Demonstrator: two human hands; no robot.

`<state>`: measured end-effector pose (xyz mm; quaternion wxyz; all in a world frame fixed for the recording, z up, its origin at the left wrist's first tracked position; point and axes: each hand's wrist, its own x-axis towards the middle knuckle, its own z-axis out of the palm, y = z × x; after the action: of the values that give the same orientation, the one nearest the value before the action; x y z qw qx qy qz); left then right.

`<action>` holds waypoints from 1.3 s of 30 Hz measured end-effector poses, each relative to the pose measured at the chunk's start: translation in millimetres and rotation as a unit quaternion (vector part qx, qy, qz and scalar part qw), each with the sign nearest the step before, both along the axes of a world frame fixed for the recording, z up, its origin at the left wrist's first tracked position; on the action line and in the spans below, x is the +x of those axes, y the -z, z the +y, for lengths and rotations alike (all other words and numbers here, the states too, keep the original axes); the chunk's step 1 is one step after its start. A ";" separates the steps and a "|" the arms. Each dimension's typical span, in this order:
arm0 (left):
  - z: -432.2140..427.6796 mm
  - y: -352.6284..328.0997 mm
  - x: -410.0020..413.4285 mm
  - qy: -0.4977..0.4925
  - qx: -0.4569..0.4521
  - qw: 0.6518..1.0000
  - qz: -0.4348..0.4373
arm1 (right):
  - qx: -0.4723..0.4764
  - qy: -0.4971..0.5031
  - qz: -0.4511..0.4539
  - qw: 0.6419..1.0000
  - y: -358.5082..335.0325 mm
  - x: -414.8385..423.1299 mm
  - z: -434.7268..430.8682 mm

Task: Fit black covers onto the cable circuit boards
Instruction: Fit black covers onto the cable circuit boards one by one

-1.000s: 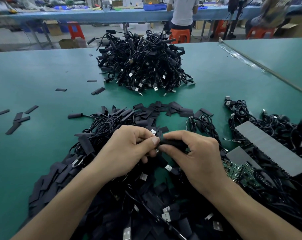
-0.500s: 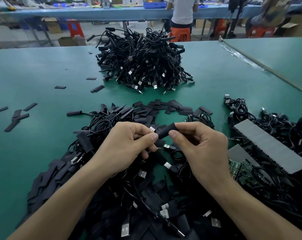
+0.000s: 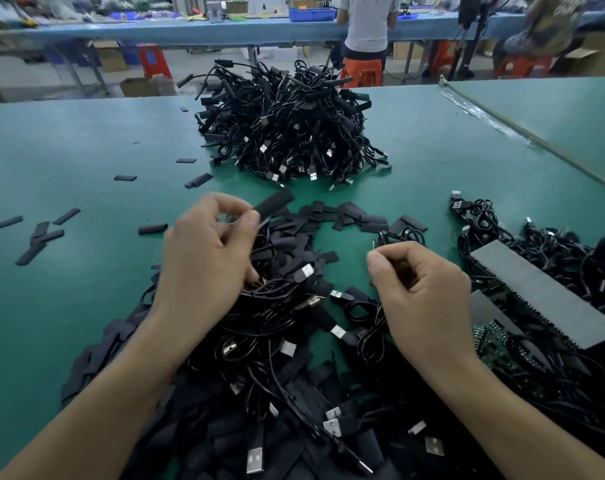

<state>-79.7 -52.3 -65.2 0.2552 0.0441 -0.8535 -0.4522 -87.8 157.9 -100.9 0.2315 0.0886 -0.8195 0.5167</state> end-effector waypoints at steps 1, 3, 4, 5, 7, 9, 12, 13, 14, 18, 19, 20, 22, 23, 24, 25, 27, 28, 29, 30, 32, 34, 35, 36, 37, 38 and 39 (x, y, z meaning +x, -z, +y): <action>-5.7 -2.2 -1.1 -0.033 -0.022 0.999 0.018 | 0.056 0.012 -0.012 0.998 -2.2 0.1 2.5; -15.3 -3.6 -3.2 -0.085 -0.082 0.993 0.011 | 0.233 0.022 -0.061 0.970 -8.3 2.1 6.3; -18.1 -3.0 -3.5 -0.103 -0.116 0.988 -0.008 | 0.331 0.017 -0.097 0.938 -11.6 5.1 7.7; -18.9 -1.9 -3.8 -0.111 -0.143 0.983 -0.028 | 0.406 0.013 -0.133 0.904 -14.9 8.0 8.2; -16.8 2.3 -3.6 -0.100 -0.191 0.974 -0.070 | 0.485 0.007 -0.177 0.856 -22.4 14.6 8.1; -12.4 6.2 -2.8 -0.086 -0.237 0.963 -0.091 | 0.504 0.005 -0.204 0.839 -31.2 19.5 8.4; -10.3 10.3 -0.8 -0.082 -0.308 0.944 -0.091 | 0.524 -0.004 -0.236 0.819 -44.3 20.7 13.9; -10.7 11.1 -0.1 -0.084 -0.337 0.934 -0.087 | 0.532 -0.012 -0.243 0.811 -47.7 20.4 16.4; -11.5 11.4 0.7 -0.088 -0.359 0.925 -0.083 | 0.539 -0.022 -0.246 0.806 -49.9 19.8 18.7; -9.9 3.1 4.1 -0.108 -0.340 0.931 -0.081 | 0.516 -0.072 -0.213 0.827 -47.9 10.8 25.9; -8.2 0.6 4.9 -0.115 -0.328 0.934 -0.079 | 0.488 -0.086 -0.207 0.843 -46.0 8.6 26.7; -6.9 -1.0 5.7 -0.124 -0.322 0.936 -0.075 | 0.457 -0.098 -0.203 0.860 -44.5 7.0 26.6; -5.5 -2.6 6.7 -0.137 -0.320 0.935 -0.063 | 0.398 -0.110 -0.189 0.891 -39.9 3.9 26.8; -5.4 -2.8 6.8 -0.140 -0.320 0.935 -0.058 | 0.370 -0.111 -0.182 0.904 -37.6 2.2 27.1; -6.0 -2.7 6.3 -0.141 -0.321 0.935 -0.056 | 0.345 -0.110 -0.176 0.916 -35.6 0.4 27.3; -6.9 -2.4 5.6 -0.143 -0.323 0.934 -0.059 | 0.320 -0.109 -0.168 0.926 -34.4 -1.3 27.6; -8.9 -0.4 4.9 -0.134 -0.331 0.931 -0.079 | 0.272 -0.112 -0.141 0.945 -34.2 -3.2 27.1; -9.5 0.8 4.7 -0.128 -0.344 0.926 -0.086 | 0.244 -0.116 -0.123 0.955 -35.2 -3.3 25.8; -9.3 1.4 5.3 -0.126 -0.360 0.920 -0.087 | 0.209 -0.121 -0.105 0.965 -36.8 -2.4 24.1; -8.8 2.0 5.8 -0.123 -0.374 0.916 -0.079 | 0.170 -0.128 -0.090 0.973 -39.0 -1.1 22.1; -5.0 0.3 6.9 -0.083 -0.377 0.921 -0.043 | 0.096 -0.149 -0.072 0.982 -42.6 1.3 19.2; 5.6 -3.8 9.3 0.020 -0.299 0.954 -0.011 | 0.058 -0.173 -0.069 0.981 -45.2 3.2 17.3; 12.3 -5.1 11.3 0.083 -0.248 0.965 -0.016 | 0.051 -0.190 -0.071 0.978 -46.4 4.7 15.7; 19.4 -4.9 14.1 0.149 -0.204 0.967 -0.032 | 0.048 -0.211 -0.075 0.974 -46.8 6.4 13.9; 26.2 -3.8 17.1 0.211 -0.176 0.960 -0.050 | 0.047 -0.229 -0.077 0.969 -46.4 7.6 12.1; 31.9 -1.4 19.8 0.263 -0.160 0.949 -0.066 | 0.046 -0.239 -0.079 0.967 -45.3 8.3 10.3; 35.6 1.7 21.7 0.303 -0.142 0.939 -0.078 | 0.041 -0.239 -0.082 0.967 -43.8 8.3 8.9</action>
<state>-58.0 -16.7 -67.0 0.0422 -0.2185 -0.8987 -0.3778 -79.5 166.8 -57.1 0.0291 0.2489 -0.8110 0.5287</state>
